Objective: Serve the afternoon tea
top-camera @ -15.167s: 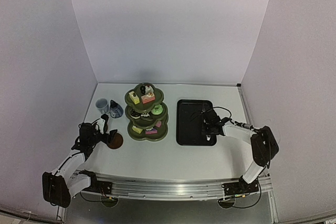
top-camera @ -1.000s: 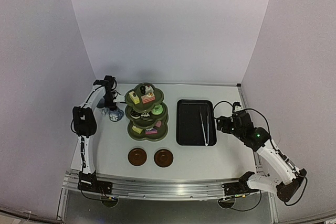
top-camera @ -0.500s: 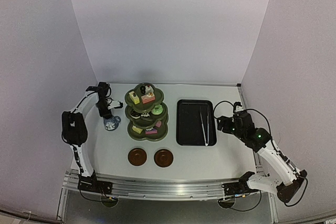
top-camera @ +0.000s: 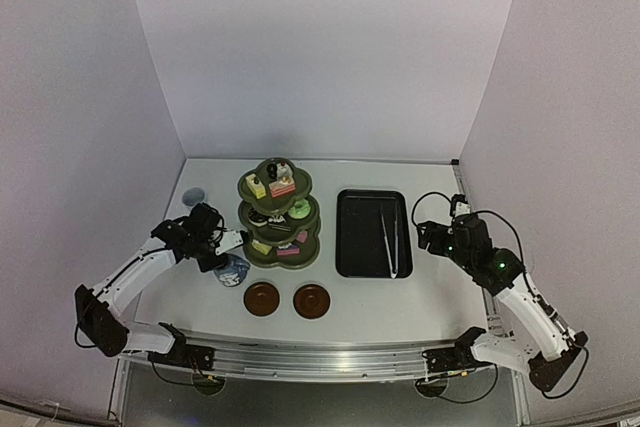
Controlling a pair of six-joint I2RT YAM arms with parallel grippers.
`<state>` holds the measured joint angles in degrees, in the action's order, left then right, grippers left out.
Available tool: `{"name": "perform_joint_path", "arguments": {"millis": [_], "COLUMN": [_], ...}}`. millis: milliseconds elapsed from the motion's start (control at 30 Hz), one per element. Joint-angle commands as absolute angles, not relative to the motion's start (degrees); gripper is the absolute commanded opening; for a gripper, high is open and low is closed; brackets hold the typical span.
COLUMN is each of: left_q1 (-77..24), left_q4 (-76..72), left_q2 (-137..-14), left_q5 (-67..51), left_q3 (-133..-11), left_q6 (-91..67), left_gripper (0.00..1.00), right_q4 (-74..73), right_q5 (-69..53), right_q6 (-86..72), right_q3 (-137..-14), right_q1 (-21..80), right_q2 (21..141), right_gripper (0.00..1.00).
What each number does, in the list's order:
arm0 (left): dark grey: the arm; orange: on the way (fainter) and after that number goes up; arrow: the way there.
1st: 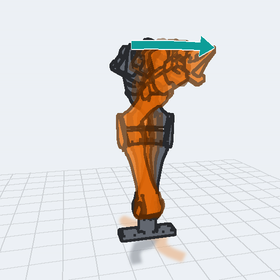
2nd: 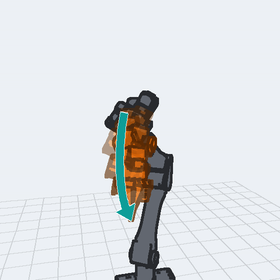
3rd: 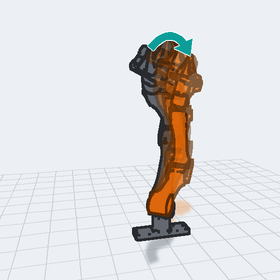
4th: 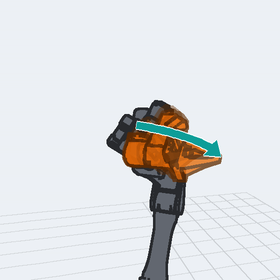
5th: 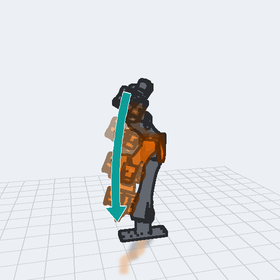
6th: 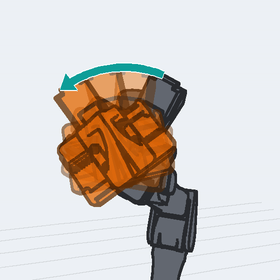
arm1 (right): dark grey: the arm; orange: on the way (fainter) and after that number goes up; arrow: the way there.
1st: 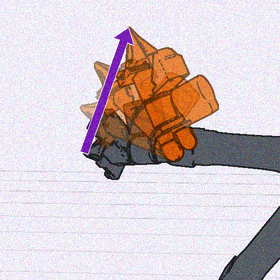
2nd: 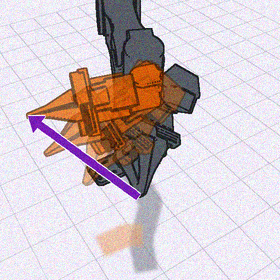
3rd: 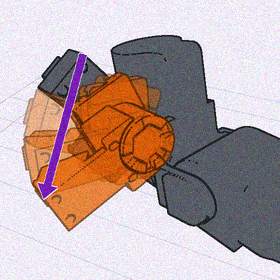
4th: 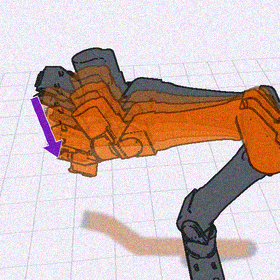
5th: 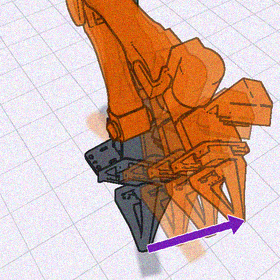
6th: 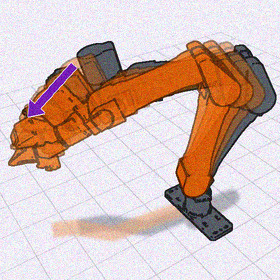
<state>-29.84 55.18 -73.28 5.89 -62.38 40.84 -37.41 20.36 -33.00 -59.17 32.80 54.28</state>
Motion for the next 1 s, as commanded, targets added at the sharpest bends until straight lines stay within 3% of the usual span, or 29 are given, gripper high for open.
{"name": "perform_joint_path", "arguments": {"millis": [0, 233, 533, 967], "left_q1": [-39.6, -49.6, -54.0, -57.6], "left_q4": [55.4, 55.9, 42.8, 37.5], "left_q2": [-73.7, -83.3, -79.3, -78.6], "left_q5": [12.6, 19.6, 22.4, 24.5], "left_q3": [-62.6, -64.1, -56.8, -51.8], "left_q6": [24.9, 10.3, 15.3, 19.0], "left_gripper": [0.00, 0.00, 0.00, 0.00], "right_q4": [-37.5, -37.7, -38.4, -38.8], "right_q5": [20.2, 19.5, 21.0, 21.1], "right_q6": [-33.7, -34.9, -35.0, -35.2], "right_q3": [-58.5, -58.5, -58.1, -57.6], "right_q1": [33.0, 33.0, 33.0, 33.0], "right_q2": [53.9, 53.9, 51.5, 51.2], "right_gripper": [0.85, 0.86, 0.86, 0.86]}}
